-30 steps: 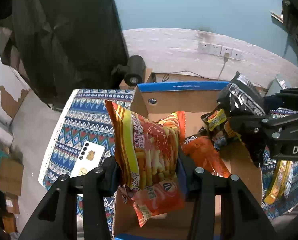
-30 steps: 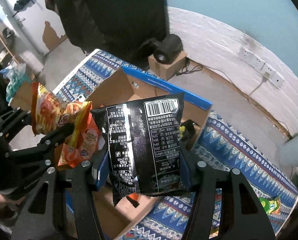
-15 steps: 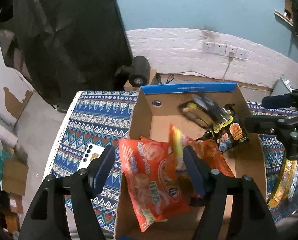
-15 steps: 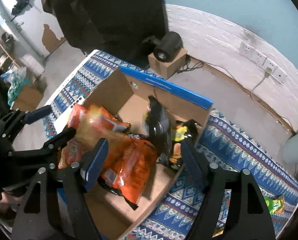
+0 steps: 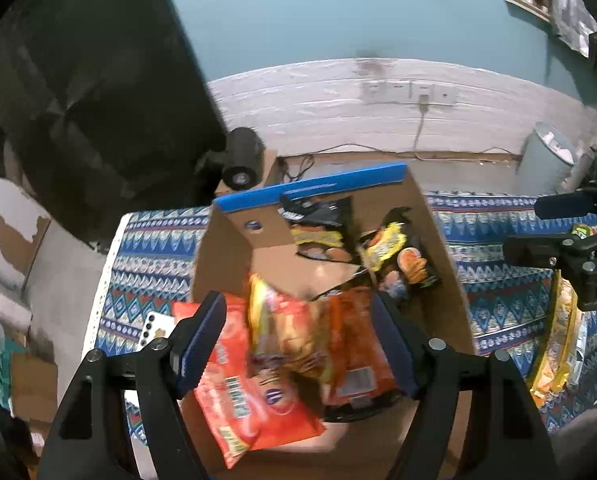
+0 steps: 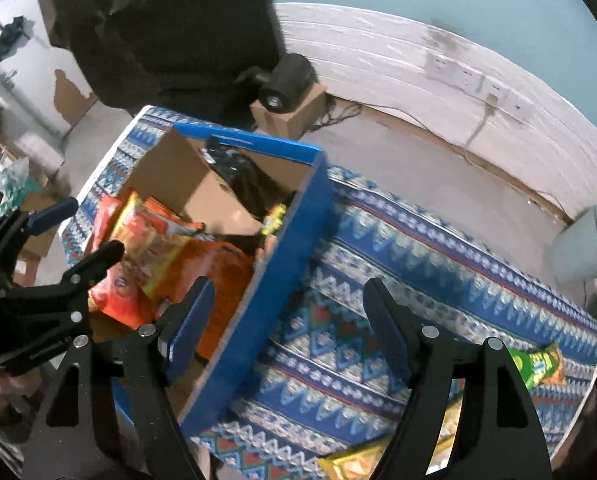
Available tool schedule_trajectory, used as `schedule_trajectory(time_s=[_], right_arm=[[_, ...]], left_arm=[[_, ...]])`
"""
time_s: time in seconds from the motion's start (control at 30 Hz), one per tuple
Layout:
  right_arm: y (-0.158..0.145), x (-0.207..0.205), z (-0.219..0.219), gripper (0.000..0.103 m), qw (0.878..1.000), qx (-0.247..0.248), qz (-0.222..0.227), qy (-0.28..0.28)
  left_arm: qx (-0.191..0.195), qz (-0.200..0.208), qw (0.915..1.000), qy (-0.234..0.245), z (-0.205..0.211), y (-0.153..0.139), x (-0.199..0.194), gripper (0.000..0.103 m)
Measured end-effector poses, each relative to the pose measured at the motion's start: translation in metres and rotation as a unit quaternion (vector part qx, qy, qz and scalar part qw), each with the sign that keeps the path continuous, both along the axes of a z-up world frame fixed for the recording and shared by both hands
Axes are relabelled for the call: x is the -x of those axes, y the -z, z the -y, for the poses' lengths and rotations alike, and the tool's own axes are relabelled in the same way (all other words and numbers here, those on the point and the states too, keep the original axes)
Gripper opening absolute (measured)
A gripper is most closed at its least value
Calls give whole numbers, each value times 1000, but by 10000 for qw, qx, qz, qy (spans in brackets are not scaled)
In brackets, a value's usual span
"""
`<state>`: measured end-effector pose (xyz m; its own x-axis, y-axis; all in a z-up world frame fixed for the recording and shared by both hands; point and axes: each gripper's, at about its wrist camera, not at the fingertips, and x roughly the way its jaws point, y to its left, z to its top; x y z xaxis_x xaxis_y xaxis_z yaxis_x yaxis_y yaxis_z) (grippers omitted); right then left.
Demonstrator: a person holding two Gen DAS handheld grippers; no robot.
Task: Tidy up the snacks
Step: 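Open both tools to drop the bags into the box, then move both tools back over the green bag and yellow wafer sticks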
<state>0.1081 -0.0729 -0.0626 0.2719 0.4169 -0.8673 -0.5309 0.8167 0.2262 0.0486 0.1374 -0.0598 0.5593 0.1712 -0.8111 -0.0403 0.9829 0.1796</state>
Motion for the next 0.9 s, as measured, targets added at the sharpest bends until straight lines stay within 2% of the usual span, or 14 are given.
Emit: schedule_trajectory(time_s=[0.5, 0.63, 0.8, 0.9], right_arm=[[16, -1, 105, 78, 9966, 94, -165, 800], [22, -2, 135, 78, 9939, 93, -226, 1077], [31, -4, 172, 78, 9891, 99, -310, 1438], [37, -7, 194, 78, 9855, 121, -369, 1651]], left_arm=[[14, -140, 9972, 732, 82, 1, -16, 77], [23, -167, 9960, 879, 104, 3, -21, 78], [223, -316, 9939, 1034, 128, 8, -34, 78], [172, -337, 9931, 1113, 144, 12, -43, 78]])
